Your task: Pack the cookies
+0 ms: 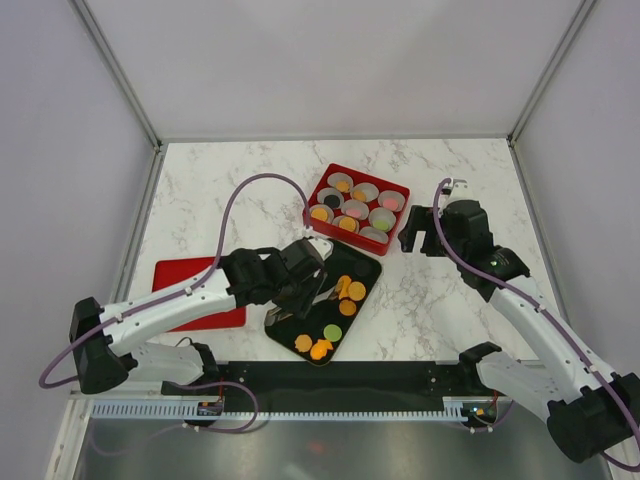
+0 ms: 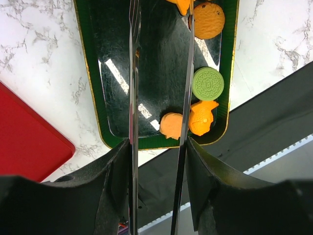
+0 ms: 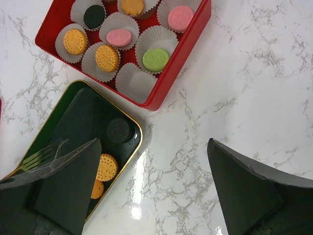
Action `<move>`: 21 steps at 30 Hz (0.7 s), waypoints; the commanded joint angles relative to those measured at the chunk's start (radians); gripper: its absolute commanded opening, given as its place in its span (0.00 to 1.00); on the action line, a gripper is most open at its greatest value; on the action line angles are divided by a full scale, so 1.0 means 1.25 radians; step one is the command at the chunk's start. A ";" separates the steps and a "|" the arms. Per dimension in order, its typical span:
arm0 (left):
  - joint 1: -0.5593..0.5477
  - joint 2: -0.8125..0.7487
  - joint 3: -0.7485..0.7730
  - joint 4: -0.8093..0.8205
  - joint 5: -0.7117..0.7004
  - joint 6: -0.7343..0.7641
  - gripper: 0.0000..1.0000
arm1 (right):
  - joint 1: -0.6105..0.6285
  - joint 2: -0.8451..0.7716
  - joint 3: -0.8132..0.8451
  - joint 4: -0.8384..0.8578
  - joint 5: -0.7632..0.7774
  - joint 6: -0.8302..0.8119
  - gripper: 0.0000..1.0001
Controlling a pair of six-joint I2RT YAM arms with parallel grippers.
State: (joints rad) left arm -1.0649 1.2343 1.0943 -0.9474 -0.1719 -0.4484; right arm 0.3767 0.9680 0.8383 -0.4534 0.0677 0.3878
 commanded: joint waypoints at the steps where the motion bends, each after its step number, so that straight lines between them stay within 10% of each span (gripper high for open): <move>1: -0.010 0.011 0.007 0.024 -0.005 -0.029 0.54 | -0.002 -0.009 -0.003 0.017 0.000 -0.006 0.98; 21: -0.040 0.140 0.116 0.047 -0.035 0.015 0.54 | -0.003 0.012 -0.007 0.028 0.010 -0.008 0.98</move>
State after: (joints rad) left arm -1.1084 1.3884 1.2007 -0.9119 -0.1814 -0.4500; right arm 0.3763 0.9829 0.8333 -0.4515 0.0685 0.3878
